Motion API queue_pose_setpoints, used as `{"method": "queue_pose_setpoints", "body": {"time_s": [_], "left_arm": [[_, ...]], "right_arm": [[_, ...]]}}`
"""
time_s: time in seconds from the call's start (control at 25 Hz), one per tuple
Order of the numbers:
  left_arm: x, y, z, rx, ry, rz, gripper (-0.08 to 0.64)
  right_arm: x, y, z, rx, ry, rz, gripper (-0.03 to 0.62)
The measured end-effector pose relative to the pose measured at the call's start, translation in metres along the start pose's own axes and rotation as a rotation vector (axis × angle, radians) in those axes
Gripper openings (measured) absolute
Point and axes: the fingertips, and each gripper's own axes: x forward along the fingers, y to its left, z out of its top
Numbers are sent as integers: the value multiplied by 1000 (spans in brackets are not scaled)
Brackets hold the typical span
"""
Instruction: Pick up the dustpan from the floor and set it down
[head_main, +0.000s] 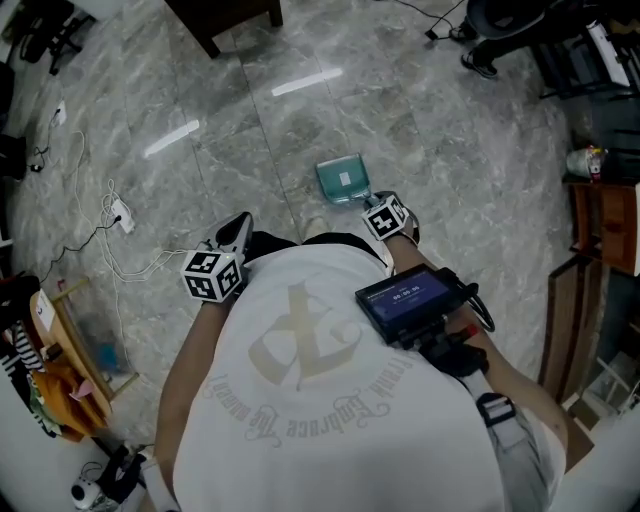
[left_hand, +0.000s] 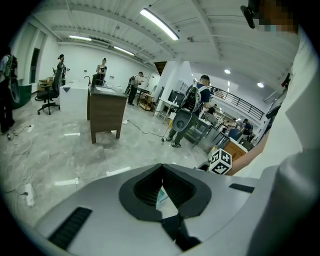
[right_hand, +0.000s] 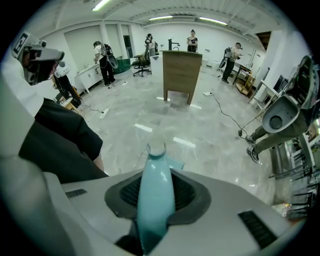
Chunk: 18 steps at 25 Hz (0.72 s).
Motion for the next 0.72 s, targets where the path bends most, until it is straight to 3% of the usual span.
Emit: {"method": "queue_pose_setpoints", "body": {"time_s": [0.44,0.72], "left_arm": [[9,-23,11,73,-9,-47,11],[-3,-41,2,80,-11,-45,12]], "right_arm": [[-23,-7,-8,-5,-43,11,104],[-43,4,-23,-6,-77,13,104]]}}
